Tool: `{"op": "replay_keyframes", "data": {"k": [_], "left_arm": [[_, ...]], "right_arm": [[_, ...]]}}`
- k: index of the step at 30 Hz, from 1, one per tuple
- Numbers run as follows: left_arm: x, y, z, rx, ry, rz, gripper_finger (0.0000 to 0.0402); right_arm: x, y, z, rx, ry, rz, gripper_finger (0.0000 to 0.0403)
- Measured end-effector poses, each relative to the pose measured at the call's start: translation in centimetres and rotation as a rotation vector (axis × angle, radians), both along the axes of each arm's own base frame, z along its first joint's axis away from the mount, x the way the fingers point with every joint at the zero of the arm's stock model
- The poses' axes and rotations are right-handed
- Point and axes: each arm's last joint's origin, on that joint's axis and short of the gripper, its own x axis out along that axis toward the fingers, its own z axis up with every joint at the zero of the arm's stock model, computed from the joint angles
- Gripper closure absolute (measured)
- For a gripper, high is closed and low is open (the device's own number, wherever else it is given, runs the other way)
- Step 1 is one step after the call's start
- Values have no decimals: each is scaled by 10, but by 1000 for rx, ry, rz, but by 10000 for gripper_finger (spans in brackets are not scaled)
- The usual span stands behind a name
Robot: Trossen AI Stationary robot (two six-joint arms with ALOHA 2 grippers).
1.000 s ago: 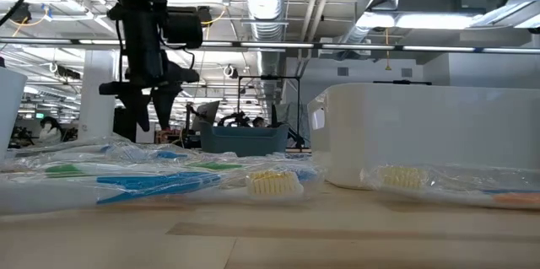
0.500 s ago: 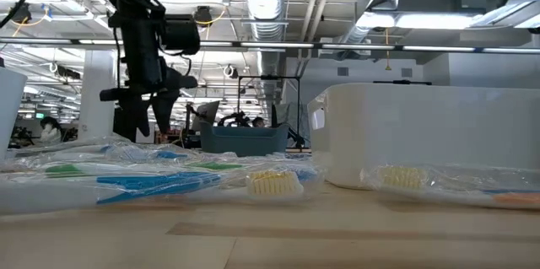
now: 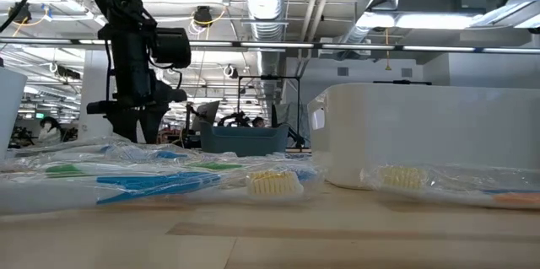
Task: Pick & Place Toothbrushes
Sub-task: Put the green toothbrush into the bottom white bin
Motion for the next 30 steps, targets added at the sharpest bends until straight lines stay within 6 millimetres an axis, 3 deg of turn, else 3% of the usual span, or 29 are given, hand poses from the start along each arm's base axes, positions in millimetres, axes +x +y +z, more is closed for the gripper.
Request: {"op": "replay_keyframes", "data": {"k": [30], "left_arm": [[2,-5,-3,73,28,-45,286]], "right_arm": [[0,0,0,1,1,2,209]]}}
